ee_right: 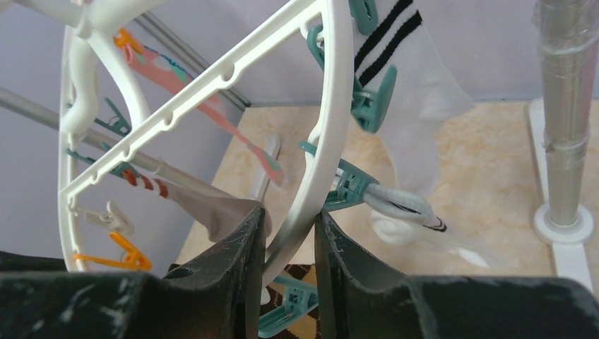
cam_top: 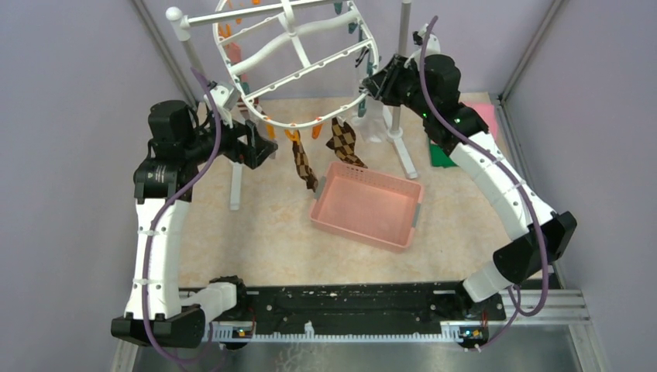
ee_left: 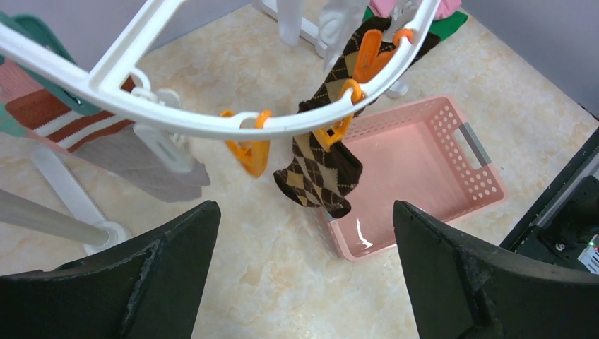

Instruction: Remove the socks clipped to the hanger

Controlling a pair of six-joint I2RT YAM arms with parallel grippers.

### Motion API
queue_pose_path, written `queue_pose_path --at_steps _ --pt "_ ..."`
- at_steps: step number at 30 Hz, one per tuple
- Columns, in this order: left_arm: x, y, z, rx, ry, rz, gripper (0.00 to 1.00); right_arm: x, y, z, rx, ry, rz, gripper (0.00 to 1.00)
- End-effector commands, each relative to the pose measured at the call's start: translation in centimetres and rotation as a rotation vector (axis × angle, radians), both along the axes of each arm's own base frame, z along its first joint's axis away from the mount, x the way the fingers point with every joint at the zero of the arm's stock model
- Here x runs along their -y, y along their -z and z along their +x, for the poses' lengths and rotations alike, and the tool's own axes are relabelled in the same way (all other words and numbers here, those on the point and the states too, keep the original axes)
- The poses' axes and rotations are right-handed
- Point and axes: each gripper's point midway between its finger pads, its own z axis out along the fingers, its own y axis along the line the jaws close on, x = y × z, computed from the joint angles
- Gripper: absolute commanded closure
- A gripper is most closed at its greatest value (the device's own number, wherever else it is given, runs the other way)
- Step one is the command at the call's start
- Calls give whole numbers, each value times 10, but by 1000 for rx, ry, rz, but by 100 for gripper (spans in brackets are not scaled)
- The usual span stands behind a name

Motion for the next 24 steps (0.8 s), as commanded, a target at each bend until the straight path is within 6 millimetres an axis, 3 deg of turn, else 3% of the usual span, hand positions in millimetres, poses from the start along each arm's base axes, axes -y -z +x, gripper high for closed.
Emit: queue_pose_path --at_steps 1,6,13,21,24 --pt "-2 -18 -3 67 -1 9 1 -23 -48 -50 102 -140 76 72" --pt "-8 -23 2 92 -38 31 1 -36 -46 -72 87 -187 110 70" --pt "-23 -23 22 90 -140 62 1 -50 -40 -90 45 -220 131 52" --pt "-37 -37 49 141 -230 80 2 -67 -39 -105 47 -265 143 51" --pt "-40 -48 49 162 -244 94 1 -80 -38 -110 42 -298 133 51"
